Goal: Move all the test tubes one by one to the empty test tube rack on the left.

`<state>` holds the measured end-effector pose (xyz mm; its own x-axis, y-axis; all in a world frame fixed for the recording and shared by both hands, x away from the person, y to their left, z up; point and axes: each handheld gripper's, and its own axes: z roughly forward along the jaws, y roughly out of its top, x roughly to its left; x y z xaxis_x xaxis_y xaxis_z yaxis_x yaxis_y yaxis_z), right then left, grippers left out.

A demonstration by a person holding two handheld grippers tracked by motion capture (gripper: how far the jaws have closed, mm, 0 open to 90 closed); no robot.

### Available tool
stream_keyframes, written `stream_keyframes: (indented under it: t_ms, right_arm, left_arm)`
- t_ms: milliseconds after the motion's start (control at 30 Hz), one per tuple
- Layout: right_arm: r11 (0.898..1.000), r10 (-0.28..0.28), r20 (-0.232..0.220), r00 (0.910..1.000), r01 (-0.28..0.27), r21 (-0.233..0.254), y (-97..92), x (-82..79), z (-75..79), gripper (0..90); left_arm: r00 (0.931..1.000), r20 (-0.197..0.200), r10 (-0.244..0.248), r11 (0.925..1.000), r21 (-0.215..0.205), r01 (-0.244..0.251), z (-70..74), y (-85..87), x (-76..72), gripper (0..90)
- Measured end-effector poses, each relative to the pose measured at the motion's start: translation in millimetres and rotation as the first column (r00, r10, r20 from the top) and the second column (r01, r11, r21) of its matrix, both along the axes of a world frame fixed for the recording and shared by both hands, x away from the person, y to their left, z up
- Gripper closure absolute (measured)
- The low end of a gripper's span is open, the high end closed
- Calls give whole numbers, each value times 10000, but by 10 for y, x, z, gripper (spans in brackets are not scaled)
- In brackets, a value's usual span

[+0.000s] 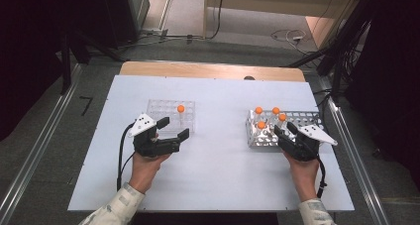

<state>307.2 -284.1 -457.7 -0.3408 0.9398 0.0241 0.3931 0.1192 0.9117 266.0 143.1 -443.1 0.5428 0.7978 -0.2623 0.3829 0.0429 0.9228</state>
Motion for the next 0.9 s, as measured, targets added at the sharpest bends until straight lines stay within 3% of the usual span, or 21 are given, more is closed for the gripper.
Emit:
stream_keyframes:
  t_ms: [333, 733, 900]
  right_arm:
    - [9997, -26, 0, 10000, 26, -263, 35, 128, -43, 587]
    - [9990, -16, 39, 10000, 17, -437, 49, 167, -74, 714]
    - [9998, -81, 214, 9997, 85, -197, 16, 141, -25, 717]
  left_arm:
    - [9999, -56, -101, 9999, 52, 101, -11, -19, 3, 132]
    - [9999, -118, -114, 9999, 48, 115, -16, -24, 5, 132]
    - [9999, -92, -121, 9999, 31, 122, -16, -21, 6, 132]
